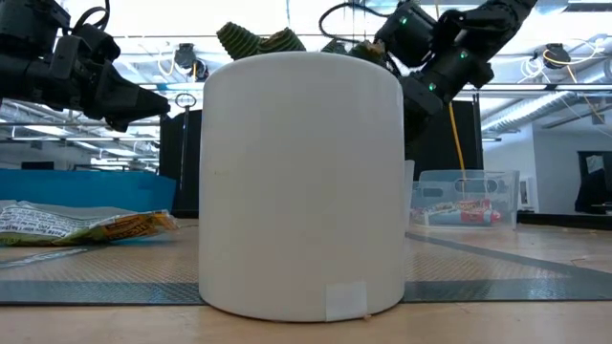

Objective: Pick and place Granola Bars by type
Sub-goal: Put the orange granola bar into the blue bin

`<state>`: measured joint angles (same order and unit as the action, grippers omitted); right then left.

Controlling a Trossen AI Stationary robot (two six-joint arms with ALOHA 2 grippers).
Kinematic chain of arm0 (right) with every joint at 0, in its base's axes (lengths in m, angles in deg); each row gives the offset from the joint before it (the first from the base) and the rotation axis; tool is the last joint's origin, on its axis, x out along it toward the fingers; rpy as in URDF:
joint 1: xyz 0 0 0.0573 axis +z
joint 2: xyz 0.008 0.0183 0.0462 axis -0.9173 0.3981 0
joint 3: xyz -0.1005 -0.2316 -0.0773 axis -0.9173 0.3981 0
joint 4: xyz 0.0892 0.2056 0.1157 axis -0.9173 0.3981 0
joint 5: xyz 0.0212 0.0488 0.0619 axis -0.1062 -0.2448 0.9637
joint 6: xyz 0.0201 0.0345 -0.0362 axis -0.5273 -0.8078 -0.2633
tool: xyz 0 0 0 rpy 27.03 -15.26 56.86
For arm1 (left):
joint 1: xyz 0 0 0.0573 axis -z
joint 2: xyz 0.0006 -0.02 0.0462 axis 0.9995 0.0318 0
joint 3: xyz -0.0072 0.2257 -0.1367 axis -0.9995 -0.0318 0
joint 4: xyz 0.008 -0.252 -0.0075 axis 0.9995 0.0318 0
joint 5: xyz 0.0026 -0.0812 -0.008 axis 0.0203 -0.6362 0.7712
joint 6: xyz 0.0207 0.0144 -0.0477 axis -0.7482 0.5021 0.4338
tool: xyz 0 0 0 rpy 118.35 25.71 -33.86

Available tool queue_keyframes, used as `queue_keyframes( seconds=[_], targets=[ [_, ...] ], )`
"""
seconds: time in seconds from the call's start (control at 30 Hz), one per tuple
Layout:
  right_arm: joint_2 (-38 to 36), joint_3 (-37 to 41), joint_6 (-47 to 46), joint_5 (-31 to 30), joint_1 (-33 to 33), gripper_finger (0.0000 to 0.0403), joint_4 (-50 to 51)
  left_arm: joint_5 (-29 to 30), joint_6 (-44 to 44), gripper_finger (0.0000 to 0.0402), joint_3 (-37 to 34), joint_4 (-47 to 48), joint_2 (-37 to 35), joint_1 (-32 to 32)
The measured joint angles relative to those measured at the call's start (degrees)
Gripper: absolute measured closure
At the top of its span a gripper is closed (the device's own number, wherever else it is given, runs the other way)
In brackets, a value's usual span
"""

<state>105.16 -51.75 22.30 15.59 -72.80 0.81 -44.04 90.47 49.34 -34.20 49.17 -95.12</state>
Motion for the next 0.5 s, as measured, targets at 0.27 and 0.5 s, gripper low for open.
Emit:
queue_keyframes(
  seconds=[0.27,0.5],
  targets=[
    [-17.2,0.0,1.5,-0.1,-0.7,0.0209,7.2,0.0,0.0,0.0298,0.0,0.0,0.0,0.0],
    [-39.3,6.6,-2.6,-1.2,0.1,0.0221,11.3,0.0,0.0,0.0298,0.0,0.0,0.0,0.0]
  ],
)
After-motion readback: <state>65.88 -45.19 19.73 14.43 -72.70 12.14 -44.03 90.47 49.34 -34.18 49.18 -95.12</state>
